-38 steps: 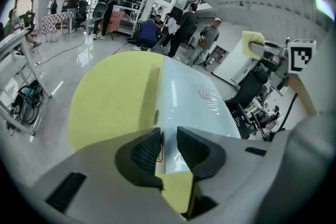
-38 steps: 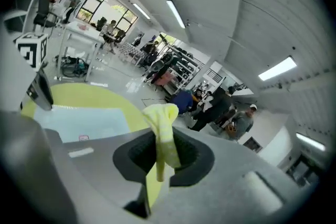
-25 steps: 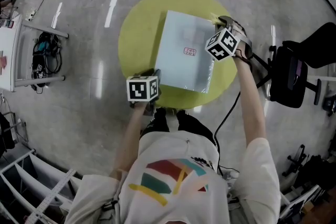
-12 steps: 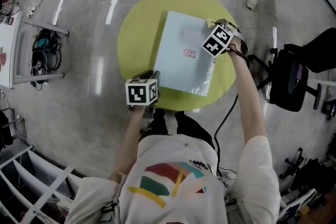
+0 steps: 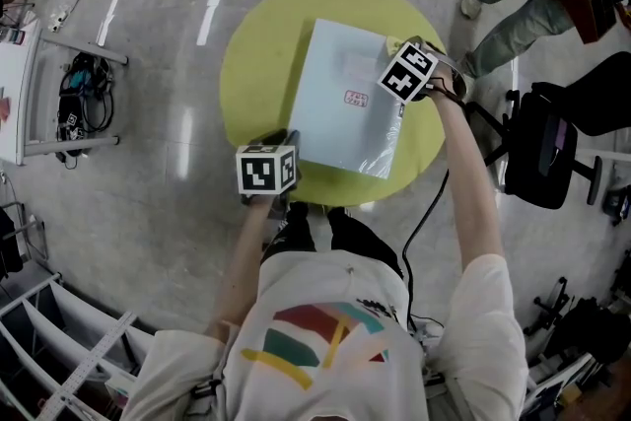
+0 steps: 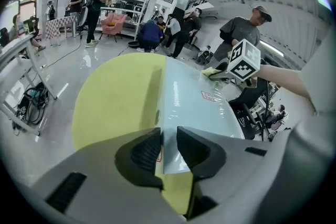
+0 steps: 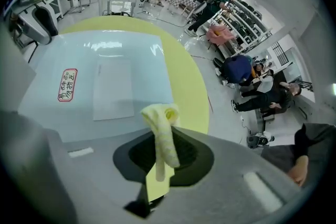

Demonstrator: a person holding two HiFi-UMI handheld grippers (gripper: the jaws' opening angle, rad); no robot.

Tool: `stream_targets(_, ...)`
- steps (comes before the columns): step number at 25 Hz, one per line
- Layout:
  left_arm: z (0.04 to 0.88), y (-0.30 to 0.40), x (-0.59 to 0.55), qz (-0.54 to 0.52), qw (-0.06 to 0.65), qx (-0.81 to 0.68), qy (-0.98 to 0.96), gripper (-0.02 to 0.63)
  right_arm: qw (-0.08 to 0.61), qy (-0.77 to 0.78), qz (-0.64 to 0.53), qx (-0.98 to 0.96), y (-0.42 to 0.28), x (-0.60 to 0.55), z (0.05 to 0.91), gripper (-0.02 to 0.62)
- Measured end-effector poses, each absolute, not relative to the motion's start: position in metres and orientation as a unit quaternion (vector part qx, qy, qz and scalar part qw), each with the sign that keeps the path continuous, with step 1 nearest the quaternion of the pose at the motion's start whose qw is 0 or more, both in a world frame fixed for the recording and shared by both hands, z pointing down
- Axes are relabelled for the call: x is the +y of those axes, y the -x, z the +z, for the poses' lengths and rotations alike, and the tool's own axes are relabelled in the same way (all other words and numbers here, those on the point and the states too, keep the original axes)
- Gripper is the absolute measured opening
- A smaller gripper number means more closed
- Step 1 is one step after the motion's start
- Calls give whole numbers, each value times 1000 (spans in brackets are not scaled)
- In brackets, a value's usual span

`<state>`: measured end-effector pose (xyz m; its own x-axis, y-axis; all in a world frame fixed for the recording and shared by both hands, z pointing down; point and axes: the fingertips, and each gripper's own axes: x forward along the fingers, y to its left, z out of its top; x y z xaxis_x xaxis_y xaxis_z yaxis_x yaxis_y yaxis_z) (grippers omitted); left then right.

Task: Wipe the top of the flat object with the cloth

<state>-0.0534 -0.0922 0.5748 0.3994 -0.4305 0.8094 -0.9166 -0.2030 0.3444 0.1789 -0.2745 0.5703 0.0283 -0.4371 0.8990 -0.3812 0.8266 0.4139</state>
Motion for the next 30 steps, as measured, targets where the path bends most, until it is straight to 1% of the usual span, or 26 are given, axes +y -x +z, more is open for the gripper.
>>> stream_targets(24,582,49,-92,278,429,-452,-731,104,650,-226,75,-722,-160,-189,571,26)
stream_targets(30,584,49,-94,277,428,-449,-734,104,651,-211,81,-725,-152,-161,575,27)
